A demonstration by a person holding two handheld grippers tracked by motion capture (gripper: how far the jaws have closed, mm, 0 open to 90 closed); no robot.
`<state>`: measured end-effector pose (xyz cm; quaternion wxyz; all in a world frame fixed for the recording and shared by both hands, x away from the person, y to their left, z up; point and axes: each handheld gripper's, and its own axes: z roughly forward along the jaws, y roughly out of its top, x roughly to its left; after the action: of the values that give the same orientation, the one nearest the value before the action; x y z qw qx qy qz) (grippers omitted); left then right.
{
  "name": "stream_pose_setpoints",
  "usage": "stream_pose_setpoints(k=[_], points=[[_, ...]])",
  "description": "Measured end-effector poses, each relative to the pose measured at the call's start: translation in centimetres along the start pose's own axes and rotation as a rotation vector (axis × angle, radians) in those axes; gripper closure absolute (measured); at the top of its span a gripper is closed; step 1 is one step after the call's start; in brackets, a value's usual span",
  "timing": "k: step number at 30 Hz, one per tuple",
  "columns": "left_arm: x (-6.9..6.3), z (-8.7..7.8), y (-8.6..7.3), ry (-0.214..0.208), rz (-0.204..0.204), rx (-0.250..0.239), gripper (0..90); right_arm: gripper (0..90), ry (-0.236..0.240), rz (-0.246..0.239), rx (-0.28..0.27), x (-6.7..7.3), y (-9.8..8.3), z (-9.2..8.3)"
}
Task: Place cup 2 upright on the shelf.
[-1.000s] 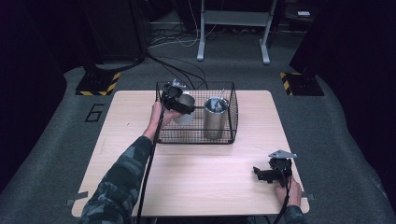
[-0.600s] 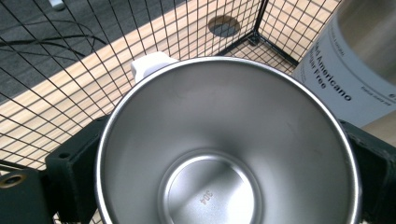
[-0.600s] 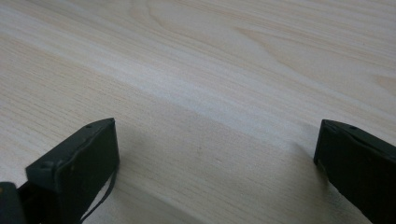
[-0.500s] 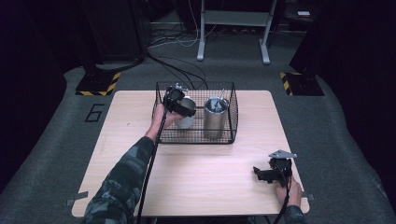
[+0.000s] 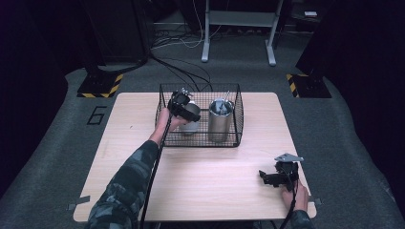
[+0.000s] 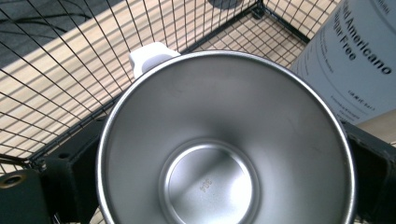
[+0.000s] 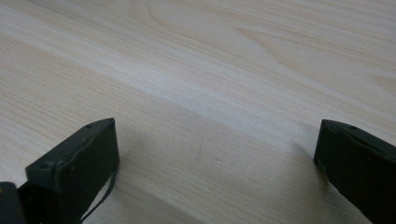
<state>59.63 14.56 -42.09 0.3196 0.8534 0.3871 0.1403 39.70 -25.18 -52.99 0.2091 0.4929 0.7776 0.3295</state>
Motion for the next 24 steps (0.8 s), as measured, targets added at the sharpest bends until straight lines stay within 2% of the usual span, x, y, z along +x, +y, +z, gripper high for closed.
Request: stream_pose_setpoints(k=[3,12,15,24], points=[[-0.01,0.19,-0.1,0.001,-0.009,0.0,5.8,0.0,-0.002,0.004,-0.003,0.03,0.01,0.02],[0.13,0.49,-0.26,-0.003,-0.003,0.035,5.7,0.0,0.0,0.001,-0.001,0.01,0.0,0.0],[0.19,0.63,-0.3,-0.006,0.004,0.059,5.6,0.0,-0.002,0.005,-0.002,0.04,0.0,0.02],[0.27,0.55,-0.5,-0.006,-0.002,0.077,5.5,0.0,0.001,0.004,-0.001,0.03,0.0,0.0]])
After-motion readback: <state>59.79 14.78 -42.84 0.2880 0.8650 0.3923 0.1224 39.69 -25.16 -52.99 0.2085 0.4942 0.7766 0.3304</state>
